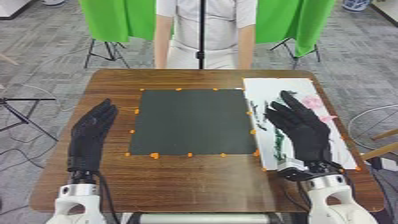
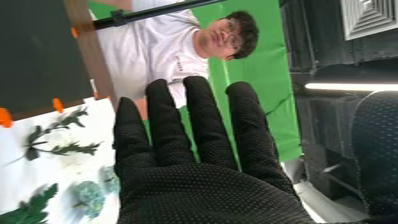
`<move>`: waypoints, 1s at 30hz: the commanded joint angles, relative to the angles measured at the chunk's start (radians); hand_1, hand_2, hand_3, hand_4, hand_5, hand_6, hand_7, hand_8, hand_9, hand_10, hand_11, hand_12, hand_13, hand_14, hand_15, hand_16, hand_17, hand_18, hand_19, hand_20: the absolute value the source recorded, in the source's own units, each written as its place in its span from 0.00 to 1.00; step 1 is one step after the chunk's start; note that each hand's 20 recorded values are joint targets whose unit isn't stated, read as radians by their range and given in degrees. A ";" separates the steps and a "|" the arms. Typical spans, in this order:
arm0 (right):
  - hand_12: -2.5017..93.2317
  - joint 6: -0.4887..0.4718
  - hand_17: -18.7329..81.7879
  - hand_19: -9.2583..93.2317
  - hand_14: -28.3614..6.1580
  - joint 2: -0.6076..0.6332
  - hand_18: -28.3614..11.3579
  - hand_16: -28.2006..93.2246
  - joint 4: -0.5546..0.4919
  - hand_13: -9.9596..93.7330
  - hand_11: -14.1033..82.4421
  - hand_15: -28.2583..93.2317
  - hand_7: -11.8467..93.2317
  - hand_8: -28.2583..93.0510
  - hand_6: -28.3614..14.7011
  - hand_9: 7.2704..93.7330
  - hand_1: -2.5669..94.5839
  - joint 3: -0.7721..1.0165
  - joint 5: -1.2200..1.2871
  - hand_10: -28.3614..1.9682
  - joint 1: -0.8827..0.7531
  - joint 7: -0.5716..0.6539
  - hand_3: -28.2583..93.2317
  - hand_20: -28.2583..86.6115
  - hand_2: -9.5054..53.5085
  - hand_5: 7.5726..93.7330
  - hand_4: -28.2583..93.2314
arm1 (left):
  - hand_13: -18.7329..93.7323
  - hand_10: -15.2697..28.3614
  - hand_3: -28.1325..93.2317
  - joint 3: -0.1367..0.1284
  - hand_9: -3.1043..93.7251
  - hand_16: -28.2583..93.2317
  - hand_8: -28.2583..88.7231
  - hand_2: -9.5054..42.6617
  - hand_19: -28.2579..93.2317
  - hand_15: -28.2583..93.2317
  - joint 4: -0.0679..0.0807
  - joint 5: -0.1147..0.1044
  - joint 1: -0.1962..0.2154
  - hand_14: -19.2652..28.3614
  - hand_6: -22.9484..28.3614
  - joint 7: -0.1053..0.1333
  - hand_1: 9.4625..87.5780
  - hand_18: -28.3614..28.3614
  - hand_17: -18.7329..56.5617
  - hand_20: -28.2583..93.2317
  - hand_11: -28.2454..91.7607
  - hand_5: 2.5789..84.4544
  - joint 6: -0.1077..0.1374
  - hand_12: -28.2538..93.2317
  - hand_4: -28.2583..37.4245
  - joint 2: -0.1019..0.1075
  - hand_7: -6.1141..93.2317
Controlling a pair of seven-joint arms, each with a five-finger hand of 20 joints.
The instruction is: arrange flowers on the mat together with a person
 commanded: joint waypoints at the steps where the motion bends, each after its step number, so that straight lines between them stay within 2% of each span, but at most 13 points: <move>1: 0.14 -0.048 0.33 0.16 0.33 -0.006 0.34 0.36 0.000 0.41 0.20 0.31 0.19 0.18 0.59 0.41 0.12 0.009 -0.015 0.44 0.005 -0.003 0.84 0.42 0.21 0.38 0.09 | 0.48 0.61 0.78 0.001 0.47 0.27 0.19 0.01 0.33 0.32 0.003 -0.006 -0.001 0.74 0.48 0.007 0.22 0.79 0.36 0.42 0.36 0.53 0.005 0.36 0.16 0.003 0.21; 4: 0.14 -0.023 0.33 0.15 0.34 -0.008 0.34 0.35 -0.001 0.41 0.20 0.31 0.19 0.17 0.59 0.42 0.12 0.005 -0.008 0.44 0.000 -0.011 0.84 0.42 0.21 0.40 0.09 | 0.49 0.62 0.78 0.003 0.48 0.28 0.19 0.01 0.32 0.33 0.006 -0.009 -0.008 0.74 0.48 0.010 0.22 0.76 0.35 0.42 0.37 0.54 0.004 0.36 0.16 0.005 0.22; 6: 0.14 -0.019 0.33 0.15 0.34 -0.002 0.34 0.35 -0.001 0.41 0.20 0.31 0.19 0.17 0.59 0.42 0.12 0.004 -0.006 0.44 0.000 -0.009 0.84 0.42 0.21 0.40 0.09 | 0.49 0.62 0.78 -0.002 0.48 0.28 0.19 0.01 0.32 0.33 0.006 -0.001 -0.010 0.74 0.48 0.007 0.22 0.76 0.35 0.42 0.37 0.54 -0.002 0.36 0.16 0.005 0.22; 9: 0.14 -0.037 0.33 0.15 0.34 0.001 0.34 0.35 0.000 0.41 0.20 0.31 0.19 0.17 0.59 0.43 0.12 0.007 -0.007 0.44 0.003 -0.001 0.84 0.42 0.20 0.41 0.09 | 0.49 0.62 0.78 -0.006 0.48 0.28 0.19 0.01 0.32 0.34 0.001 -0.005 0.000 0.74 0.48 0.012 0.22 0.75 0.35 0.42 0.38 0.54 0.009 0.36 0.16 0.002 0.22; 12: 0.14 -0.032 0.33 0.15 0.34 -0.004 0.34 0.35 -0.001 0.41 0.20 0.31 0.19 0.17 0.59 0.43 0.12 0.009 -0.008 0.44 0.003 0.001 0.84 0.42 0.21 0.41 0.09 | 0.49 0.62 0.78 -0.002 0.48 0.28 0.18 0.01 0.32 0.34 0.003 -0.011 -0.002 0.74 0.48 0.008 0.22 0.75 0.35 0.42 0.38 0.54 0.015 0.36 0.16 0.001 0.22; 17: 0.15 -0.036 0.34 0.15 0.33 -0.002 0.35 0.35 -0.001 0.42 0.20 0.31 0.19 0.17 0.59 0.43 0.13 0.009 0.000 0.44 -0.001 0.009 0.84 0.42 0.21 0.42 0.09 | 0.49 0.62 0.78 -0.001 0.48 0.28 0.18 0.01 0.31 0.34 0.002 0.000 -0.007 0.74 0.48 0.005 0.22 0.76 0.34 0.42 0.38 0.54 0.008 0.36 0.16 0.000 0.23; 21: 0.15 -0.037 0.34 0.15 0.34 -0.004 0.35 0.35 -0.001 0.42 0.20 0.31 0.19 0.17 0.60 0.43 0.12 0.008 0.003 0.44 -0.007 0.017 0.84 0.42 0.21 0.42 0.09 | 0.49 0.62 0.78 -0.006 0.48 0.28 0.18 0.01 0.31 0.34 -0.004 -0.015 0.007 0.74 0.48 0.003 0.22 0.76 0.34 0.42 0.38 0.54 0.021 0.36 0.16 -0.004 0.23; 26: 0.15 -0.044 0.34 0.15 0.33 -0.016 0.35 0.35 -0.003 0.42 0.20 0.31 0.19 0.17 0.59 0.44 0.13 0.017 0.007 0.44 -0.001 0.020 0.84 0.43 0.21 0.42 0.09 | 0.49 0.62 0.78 -0.001 0.48 0.28 0.18 0.01 0.31 0.35 0.001 -0.007 -0.010 0.74 0.48 0.003 0.22 0.76 0.33 0.42 0.38 0.54 0.013 0.36 0.16 0.003 0.23; 29: 0.15 -0.047 0.34 0.15 0.34 -0.014 0.34 0.35 -0.003 0.42 0.20 0.31 0.19 0.17 0.59 0.44 0.13 0.018 0.006 0.44 -0.003 0.025 0.84 0.43 0.21 0.42 0.09 | 0.49 0.62 0.78 -0.001 0.48 0.28 0.18 0.01 0.32 0.35 0.001 -0.007 -0.013 0.74 0.48 -0.001 0.22 0.76 0.33 0.42 0.38 0.54 0.017 0.36 0.16 0.004 0.23; 30: 0.15 -0.046 0.34 0.15 0.34 -0.014 0.34 0.35 -0.002 0.42 0.20 0.31 0.19 0.17 0.59 0.44 0.13 0.016 0.009 0.44 -0.004 0.027 0.84 0.43 0.21 0.42 0.09 | 0.49 0.62 0.78 -0.006 0.48 0.28 0.18 0.01 0.32 0.35 0.001 -0.004 -0.008 0.74 0.48 -0.004 0.22 0.76 0.33 0.42 0.39 0.54 0.017 0.36 0.16 -0.003 0.23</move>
